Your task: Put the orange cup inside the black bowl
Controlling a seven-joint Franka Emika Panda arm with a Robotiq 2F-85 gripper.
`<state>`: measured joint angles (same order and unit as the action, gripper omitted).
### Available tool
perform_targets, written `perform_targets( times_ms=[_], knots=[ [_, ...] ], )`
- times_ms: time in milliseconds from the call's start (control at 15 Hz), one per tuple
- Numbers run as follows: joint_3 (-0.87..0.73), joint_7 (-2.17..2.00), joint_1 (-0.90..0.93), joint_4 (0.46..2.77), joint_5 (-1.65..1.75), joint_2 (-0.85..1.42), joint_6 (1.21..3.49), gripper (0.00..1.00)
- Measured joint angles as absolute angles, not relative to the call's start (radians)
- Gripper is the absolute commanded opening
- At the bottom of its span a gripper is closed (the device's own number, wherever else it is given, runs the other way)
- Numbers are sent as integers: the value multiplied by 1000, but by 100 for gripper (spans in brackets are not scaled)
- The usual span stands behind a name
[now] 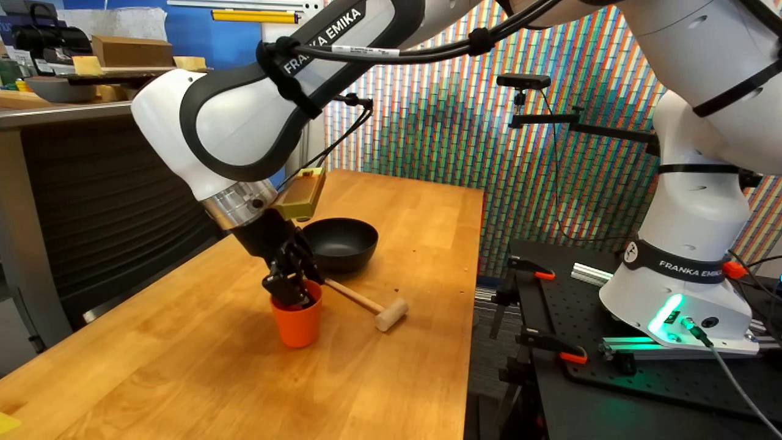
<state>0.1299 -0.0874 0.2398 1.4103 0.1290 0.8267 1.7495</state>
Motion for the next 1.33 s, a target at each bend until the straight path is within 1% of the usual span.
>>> perform_targets(
  times_ms=[200, 267, 333, 467, 533, 600, 800, 1333],
  knots=[
    [130, -87, 241, 1400, 129, 836, 1746, 13],
    [130, -87, 241, 1397, 129, 838, 1744, 4],
    [130, -87, 242, 1395, 129, 838, 1740, 1],
    [131, -80, 245, 1393, 129, 838, 1732, 0],
    [131, -73, 248, 1392, 129, 835, 1730, 2],
    [132, -67, 251, 1392, 129, 830, 1730, 0],
    [129, -61, 253, 1406, 131, 783, 1729, 2],
    [22, -231, 209, 1593, 153, 430, 1737, 2]
  ],
)
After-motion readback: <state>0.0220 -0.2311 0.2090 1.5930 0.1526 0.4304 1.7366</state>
